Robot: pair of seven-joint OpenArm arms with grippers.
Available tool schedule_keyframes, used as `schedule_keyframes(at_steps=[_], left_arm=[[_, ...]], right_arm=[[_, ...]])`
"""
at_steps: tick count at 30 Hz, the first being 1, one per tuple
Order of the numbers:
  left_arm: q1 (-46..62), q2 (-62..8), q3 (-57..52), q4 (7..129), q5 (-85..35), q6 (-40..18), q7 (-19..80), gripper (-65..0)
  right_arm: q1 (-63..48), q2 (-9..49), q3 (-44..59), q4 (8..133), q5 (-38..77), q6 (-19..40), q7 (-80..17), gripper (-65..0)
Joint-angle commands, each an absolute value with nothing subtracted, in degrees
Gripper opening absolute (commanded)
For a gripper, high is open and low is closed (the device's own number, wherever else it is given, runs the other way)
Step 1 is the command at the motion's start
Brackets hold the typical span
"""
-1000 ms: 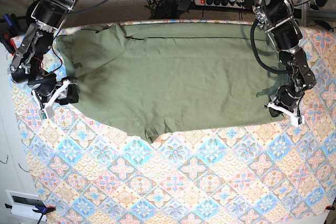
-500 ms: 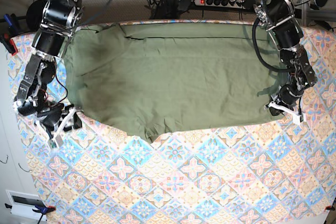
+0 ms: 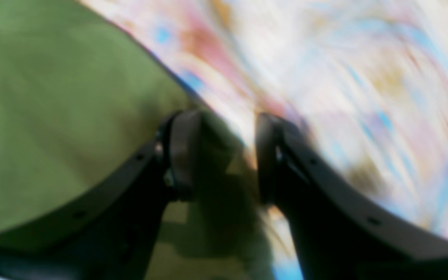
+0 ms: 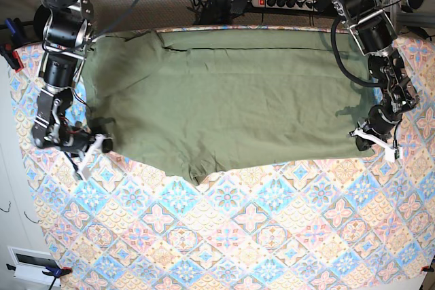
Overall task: Layout the t-shirt on the table in an organized manner, then fold the t-shirt properly
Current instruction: 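Fold the held sides over toward the opposite edge with both grippers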
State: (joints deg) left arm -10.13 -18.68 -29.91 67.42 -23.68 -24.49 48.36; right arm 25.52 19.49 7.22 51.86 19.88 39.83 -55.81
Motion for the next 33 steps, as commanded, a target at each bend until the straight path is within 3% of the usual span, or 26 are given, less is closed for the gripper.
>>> schedule_keyframes(at_steps=[1,21,24,28,33], left_arm=[[-11.21,-19.74,-30.11,69.05,-24.31,-24.75,47.52,-65.0],[-10.42,-19.03,-30.11,70.02,-24.31,-24.75,47.52,-65.0],[-10.42,-19.03,-30.11,70.02,-24.31,-24.75,47.52,-65.0],[-10.42,-19.03,-30.20,70.02,-24.31,-24.75,47.52,-65.0],[-10.42,-19.03,-30.29,70.11,-24.40,-24.75,47.52,-65.0]], right_arm=[[27.47,20.62,6.64,53.23,21.05,40.00,-54.11,-42.2],[27.03,20.26,-0.40,53.05,21.05,40.00,-54.02,-42.6],[27.03,20.26,-0.40,53.05,21.05,40.00,-54.46,-48.0],[27.03,20.35,-0.04,53.58,21.14,40.00,-54.55,-64.1],[26.77,20.62,2.24,53.67,23.87,40.00,-54.55,-63.6]])
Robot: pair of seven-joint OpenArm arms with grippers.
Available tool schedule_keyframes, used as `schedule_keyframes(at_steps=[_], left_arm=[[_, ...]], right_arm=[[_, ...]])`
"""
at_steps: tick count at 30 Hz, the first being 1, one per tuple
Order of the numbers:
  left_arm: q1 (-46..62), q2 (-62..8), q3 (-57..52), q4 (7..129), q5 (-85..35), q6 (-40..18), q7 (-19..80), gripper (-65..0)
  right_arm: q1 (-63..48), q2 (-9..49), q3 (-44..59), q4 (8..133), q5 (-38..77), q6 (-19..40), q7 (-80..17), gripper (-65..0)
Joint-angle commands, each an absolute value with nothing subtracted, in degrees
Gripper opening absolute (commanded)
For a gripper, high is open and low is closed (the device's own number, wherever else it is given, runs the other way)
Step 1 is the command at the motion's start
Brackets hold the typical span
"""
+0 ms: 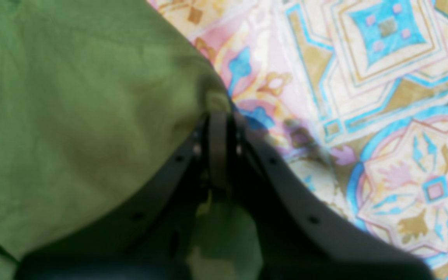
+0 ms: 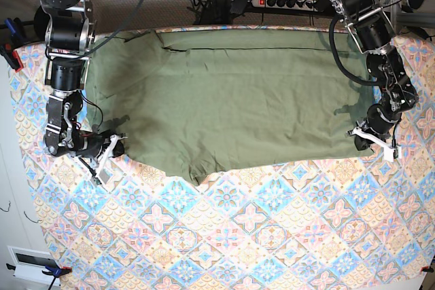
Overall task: Layout the t-shirt on the table in an organized manner, then fold the t-shirt properly
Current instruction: 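Fold the held sides over toward the opposite edge with both grippers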
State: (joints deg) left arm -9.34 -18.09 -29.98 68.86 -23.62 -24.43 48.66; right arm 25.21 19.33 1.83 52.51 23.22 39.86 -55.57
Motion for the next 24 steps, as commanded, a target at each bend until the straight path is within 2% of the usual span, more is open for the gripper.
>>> schedule_keyframes(at_steps=[1,7,15,24], left_arm=[[-10.42,-19.03,-30.29,70.11,-24.57,-24.75,47.52,-65.0],[-9.71,-19.74,-30.46,70.29,-31.60,-24.75,47.52,-65.0],[-3.91,-20.62,-30.37,81.36,-36.70,-24.75,47.52,-65.0],[3.38,-20.79,-30.37,90.68,-38.73,-24.75,47.52,-65.0]], right_arm=[[25.54,20.62,4.26,53.67,25.89,40.00,-54.73,-63.5],[21.23,23.34,12.00,61.85,34.86,40.00,-60.97,-63.5],[15.34,23.52,18.59,76.53,41.54,40.00,-67.56,-63.5],[9.63,24.40,19.91,84.09,43.12,40.00,-69.76,-63.5]])
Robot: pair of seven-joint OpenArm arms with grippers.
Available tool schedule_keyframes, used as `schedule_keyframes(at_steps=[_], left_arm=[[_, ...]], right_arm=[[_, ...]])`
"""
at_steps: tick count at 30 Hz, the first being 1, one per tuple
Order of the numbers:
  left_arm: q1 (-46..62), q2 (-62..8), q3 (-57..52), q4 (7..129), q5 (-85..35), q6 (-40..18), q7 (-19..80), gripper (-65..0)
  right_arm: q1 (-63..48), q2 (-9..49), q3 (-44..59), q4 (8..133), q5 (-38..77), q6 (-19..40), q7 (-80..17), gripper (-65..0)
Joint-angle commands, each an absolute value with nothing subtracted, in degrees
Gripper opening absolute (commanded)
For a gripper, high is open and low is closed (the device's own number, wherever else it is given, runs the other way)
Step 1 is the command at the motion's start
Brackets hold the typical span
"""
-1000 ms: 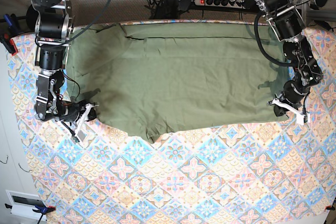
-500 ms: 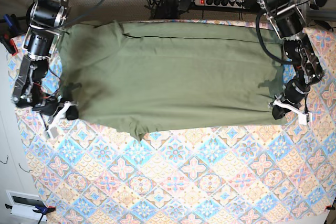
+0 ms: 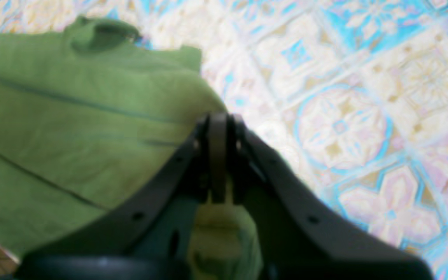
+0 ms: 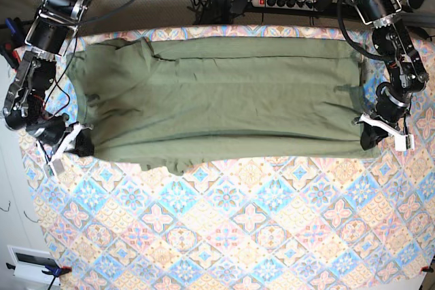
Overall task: Layout the t-shirt on the table in an organized manner, then fold the t-shirt properly
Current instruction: 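Fold the held sides over toward the opposite edge with both grippers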
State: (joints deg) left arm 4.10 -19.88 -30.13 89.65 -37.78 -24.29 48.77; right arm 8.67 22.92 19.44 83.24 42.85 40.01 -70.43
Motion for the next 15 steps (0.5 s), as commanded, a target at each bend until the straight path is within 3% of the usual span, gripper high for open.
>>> schedule_keyframes(at_steps=[1,15], left_arm=[[4.26,-20.88,-30.46,91.47,-38.73,-24.75,47.43,-65.0],[11.82,-20.97,-32.57,93.49,-38.73,-24.84,47.16,-65.0]], right_arm=[[8.84,24.57,19.82,84.44,43.12,40.00,-69.76,-63.5],[2.24,24.84,19.74,84.44,42.95,40.00,-69.76,-63.5]])
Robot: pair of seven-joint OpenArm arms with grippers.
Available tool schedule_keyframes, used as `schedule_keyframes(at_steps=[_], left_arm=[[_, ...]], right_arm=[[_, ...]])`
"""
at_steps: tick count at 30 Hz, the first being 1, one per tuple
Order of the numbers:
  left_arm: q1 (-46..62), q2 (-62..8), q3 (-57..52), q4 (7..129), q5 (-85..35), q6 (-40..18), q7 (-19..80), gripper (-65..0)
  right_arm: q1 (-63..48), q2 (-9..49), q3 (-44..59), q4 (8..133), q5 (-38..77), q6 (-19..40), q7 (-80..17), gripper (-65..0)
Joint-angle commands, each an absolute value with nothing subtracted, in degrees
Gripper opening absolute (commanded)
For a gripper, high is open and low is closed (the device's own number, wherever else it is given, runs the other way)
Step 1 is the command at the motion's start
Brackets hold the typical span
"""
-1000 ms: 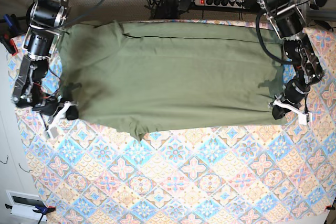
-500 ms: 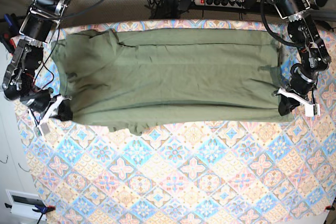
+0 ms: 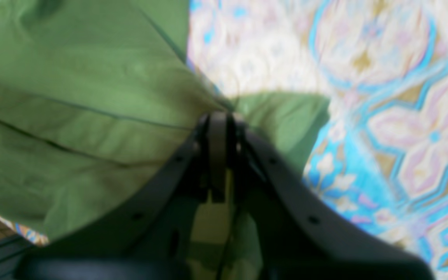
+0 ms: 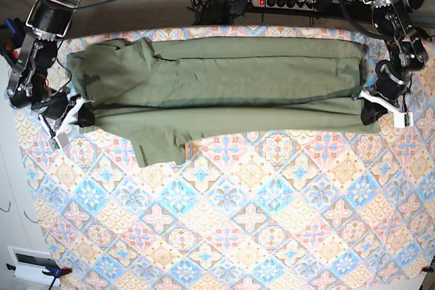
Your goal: Layout the t-shirt on the table in an organized manner, then fold the t-shirt properly
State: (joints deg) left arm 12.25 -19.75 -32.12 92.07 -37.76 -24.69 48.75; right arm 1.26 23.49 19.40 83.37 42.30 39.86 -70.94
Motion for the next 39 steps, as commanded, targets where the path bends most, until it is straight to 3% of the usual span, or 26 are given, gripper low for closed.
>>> schedule_keyframes(at_steps=[1,13,15,20,22,33,35,39], left_arm=[[12.70,-20.97,-32.57,94.11,-38.73,-24.84,47.16,-65.0],[19.12,-22.11,-32.57,95.34,-38.37,-24.84,47.34,-65.0],[19.12,-22.02,-32.57,95.25,-38.37,-24.84,47.34,-65.0],[19.12,-21.93,-32.31,95.16,-38.55,-24.84,47.43,-65.0],[19.12,-21.85,-32.31,95.16,-38.55,-24.84,47.43,-65.0],[19.91,-21.85,-32.31,95.25,-38.55,-24.84,47.52,-65.0],[19.91,-21.85,-32.31,95.25,-38.64,-24.75,47.52,-60.3],[19.30,-21.85,-32.48,95.25,-38.73,-24.66,53.49,-42.5]], right_arm=[[1.89,24.92,19.74,84.35,42.95,40.00,-69.76,-63.5],[1.01,26.33,19.82,84.62,37.05,40.00,-69.76,-63.0],[1.01,26.24,19.91,84.70,36.62,40.00,-69.67,-59.9],[1.36,26.24,21.41,84.88,36.70,40.00,-69.14,-43.4],[1.80,25.98,23.34,85.32,36.79,40.00,-69.23,-39.7],[12.62,22.46,12.18,87.16,36.44,40.00,-69.23,-39.5],[15.69,21.85,8.66,85.23,35.12,40.00,-69.23,-39.5],[19.38,18.59,5.23,80.13,32.57,40.00,-69.05,-39.5]])
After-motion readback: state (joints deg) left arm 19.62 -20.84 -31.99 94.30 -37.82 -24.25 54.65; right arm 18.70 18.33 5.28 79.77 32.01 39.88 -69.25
